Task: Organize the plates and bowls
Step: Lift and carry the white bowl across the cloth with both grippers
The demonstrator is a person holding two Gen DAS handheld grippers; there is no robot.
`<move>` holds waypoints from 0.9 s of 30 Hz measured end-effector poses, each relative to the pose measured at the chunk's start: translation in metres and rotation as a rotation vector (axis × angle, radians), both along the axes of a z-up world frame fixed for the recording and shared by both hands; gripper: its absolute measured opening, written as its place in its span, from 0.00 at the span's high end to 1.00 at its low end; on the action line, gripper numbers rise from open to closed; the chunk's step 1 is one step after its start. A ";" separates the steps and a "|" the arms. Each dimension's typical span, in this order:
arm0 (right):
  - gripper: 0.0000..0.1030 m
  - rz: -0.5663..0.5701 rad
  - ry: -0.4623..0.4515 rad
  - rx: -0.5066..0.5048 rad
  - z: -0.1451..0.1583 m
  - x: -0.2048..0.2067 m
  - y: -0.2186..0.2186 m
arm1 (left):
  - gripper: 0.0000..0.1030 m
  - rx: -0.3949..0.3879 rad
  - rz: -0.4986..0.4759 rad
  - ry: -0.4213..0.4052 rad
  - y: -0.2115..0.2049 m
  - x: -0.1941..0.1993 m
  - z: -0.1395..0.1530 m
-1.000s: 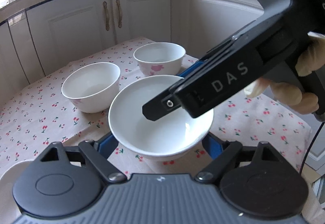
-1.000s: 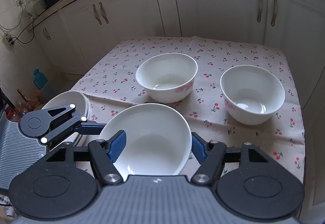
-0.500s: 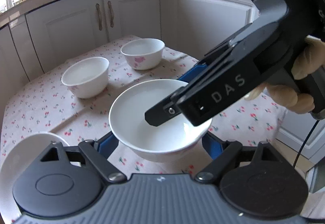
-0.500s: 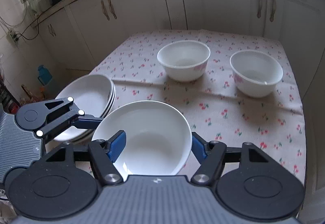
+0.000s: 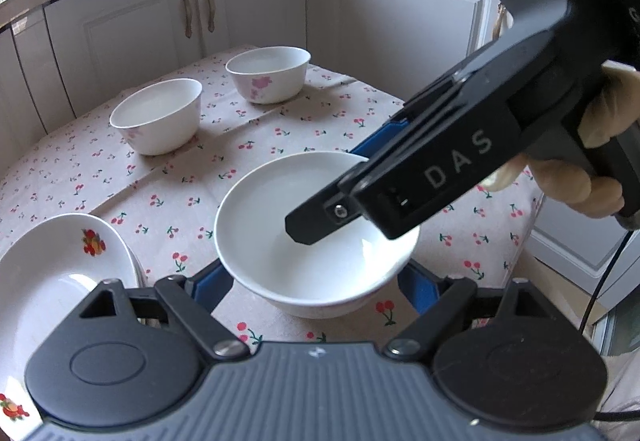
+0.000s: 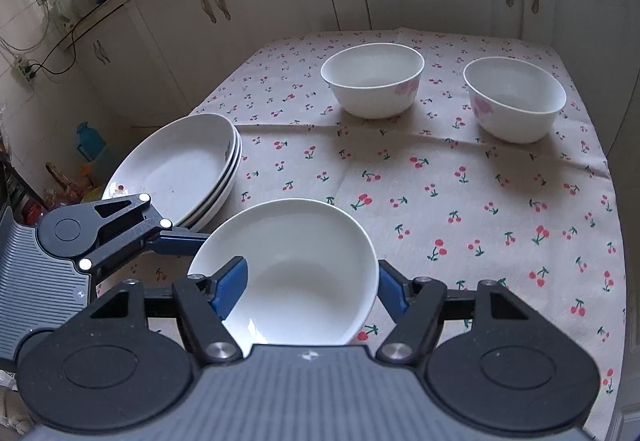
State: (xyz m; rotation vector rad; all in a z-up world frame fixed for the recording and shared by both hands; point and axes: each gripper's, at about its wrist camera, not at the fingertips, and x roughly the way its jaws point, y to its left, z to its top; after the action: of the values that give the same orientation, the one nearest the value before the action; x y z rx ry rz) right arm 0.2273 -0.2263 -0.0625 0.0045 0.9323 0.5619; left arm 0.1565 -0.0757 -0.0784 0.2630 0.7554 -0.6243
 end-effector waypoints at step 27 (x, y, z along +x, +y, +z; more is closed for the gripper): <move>0.00 -0.020 -0.038 0.025 0.001 0.002 0.001 | 0.05 -0.058 -0.032 0.009 0.006 0.004 -0.001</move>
State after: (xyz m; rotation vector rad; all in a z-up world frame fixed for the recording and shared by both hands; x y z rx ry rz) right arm 0.2294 -0.2256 -0.0613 0.0256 0.8878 0.5533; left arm 0.1605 -0.0695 -0.0792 0.2189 0.7420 -0.6771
